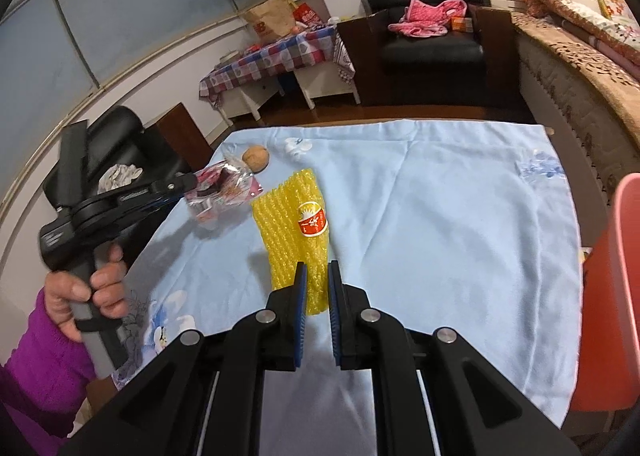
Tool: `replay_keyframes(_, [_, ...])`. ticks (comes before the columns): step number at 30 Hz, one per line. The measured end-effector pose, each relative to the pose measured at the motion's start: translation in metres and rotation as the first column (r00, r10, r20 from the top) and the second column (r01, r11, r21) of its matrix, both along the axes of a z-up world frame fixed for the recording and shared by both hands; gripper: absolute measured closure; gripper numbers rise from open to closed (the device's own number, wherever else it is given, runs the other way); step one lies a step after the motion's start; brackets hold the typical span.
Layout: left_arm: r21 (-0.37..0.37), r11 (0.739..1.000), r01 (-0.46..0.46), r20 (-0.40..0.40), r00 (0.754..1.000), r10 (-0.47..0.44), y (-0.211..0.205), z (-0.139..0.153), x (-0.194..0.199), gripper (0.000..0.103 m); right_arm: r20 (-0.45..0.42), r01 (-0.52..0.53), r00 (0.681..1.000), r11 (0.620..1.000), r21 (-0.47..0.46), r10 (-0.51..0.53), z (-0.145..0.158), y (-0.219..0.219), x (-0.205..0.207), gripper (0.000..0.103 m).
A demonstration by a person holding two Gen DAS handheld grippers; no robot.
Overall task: Collect trash
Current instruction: 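Carry the yellow mesh and snack wrapper over the pink bucket with both grippers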
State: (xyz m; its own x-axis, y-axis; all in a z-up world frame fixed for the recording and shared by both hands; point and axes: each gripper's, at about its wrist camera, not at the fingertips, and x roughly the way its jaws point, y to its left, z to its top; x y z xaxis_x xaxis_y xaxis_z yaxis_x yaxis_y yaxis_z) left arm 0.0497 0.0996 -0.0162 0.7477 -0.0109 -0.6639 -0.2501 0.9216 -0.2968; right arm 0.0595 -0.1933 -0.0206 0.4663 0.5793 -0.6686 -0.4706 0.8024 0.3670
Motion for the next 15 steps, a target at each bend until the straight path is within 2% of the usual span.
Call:
replay_keyframes(6, [0.043,0.997,0.066,0.033,0.997,-0.067,-0.035,0.017,-0.013,0.091,0.027,0.045,0.999,0.999,-0.001,-0.045,0.011,-0.015,-0.009,0.093])
replay_keyframes(15, [0.091,0.984,0.155,0.04,0.986,-0.159,-0.083,0.029,-0.025,0.091,0.07,0.127,0.99,0.992,-0.008,-0.126,0.021,-0.045,-0.025,0.093])
